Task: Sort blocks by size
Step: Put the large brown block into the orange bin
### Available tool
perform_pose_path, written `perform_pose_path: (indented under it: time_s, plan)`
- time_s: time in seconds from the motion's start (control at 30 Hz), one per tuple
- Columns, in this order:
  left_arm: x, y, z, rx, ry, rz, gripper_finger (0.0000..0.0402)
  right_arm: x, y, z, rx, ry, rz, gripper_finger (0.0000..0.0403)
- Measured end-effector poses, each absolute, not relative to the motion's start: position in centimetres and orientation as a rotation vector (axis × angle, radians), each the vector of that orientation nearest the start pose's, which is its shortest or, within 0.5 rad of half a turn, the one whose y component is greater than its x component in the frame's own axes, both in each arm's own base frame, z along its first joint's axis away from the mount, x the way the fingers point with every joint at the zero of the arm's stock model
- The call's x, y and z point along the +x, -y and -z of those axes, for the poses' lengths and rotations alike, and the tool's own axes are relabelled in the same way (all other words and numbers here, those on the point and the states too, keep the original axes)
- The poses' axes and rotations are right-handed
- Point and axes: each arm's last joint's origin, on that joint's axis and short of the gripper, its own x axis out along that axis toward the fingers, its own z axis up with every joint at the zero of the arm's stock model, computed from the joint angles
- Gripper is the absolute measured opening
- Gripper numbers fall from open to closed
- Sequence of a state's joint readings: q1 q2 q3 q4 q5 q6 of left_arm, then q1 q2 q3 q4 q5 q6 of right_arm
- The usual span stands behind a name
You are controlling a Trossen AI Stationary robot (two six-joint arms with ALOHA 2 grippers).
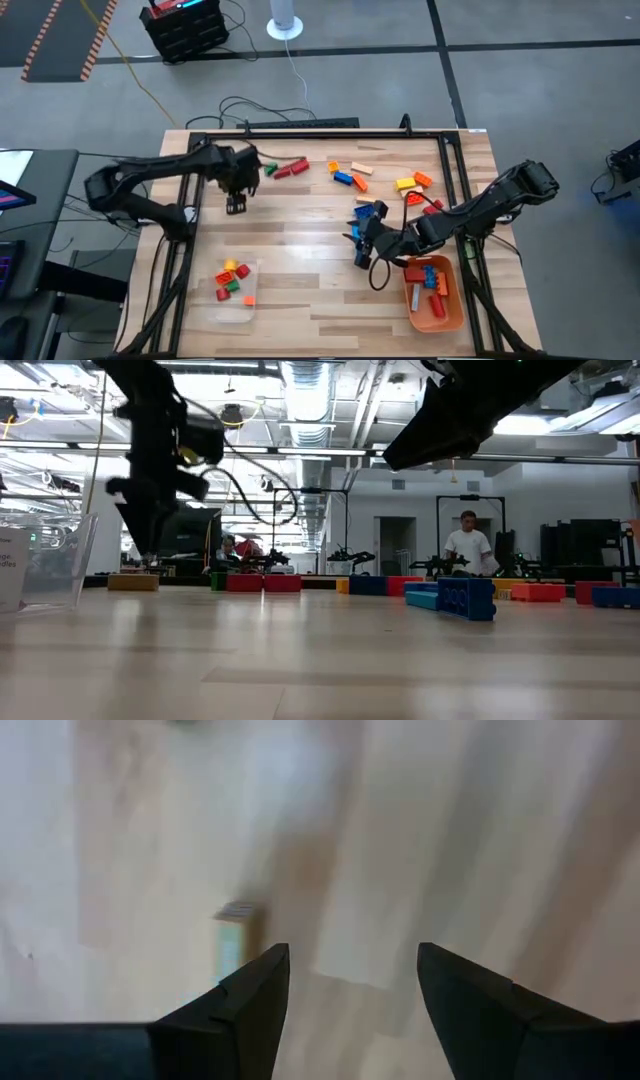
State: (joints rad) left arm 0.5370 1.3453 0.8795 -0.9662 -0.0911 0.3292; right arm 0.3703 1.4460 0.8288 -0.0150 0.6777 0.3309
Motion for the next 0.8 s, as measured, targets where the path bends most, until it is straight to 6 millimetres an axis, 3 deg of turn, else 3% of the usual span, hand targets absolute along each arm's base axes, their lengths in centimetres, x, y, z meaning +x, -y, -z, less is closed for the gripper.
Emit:
perform_pose_path:
  time_s: [0.2, 0.4, 0.57, 0.67, 0.8]
  plan:
    - [18.6, -14.4, -18.5, -0.062, -1.590, -0.378, 0.0215, 28.1, -9.1, -21.9, 0.002, -0.490, 0.379, 0.0182]
    - [19.1, -15.6, -16.1, 0.024, -1.740, -0.482, 0.0216, 28.1, -9.0, -21.9, -0.005, -0.491, 0.377, 0.0182]
    - [19.7, -16.0, -14.2, 0.019, -1.804, -0.456, 0.0211, 28.1, -9.1, -21.9, -0.007, -0.491, 0.376, 0.0182]
    - [19.7, -16.0, -13.4, 0.006, -1.842, -0.442, 0.0185, 28.0, -9.2, -21.9, -0.009, -0.491, 0.370, 0.0182]
    - [19.8, -16.0, -13.6, -0.006, -1.830, -0.436, 0.0097, 28.0, -9.2, -21.9, -0.013, -0.492, 0.369, 0.0182]
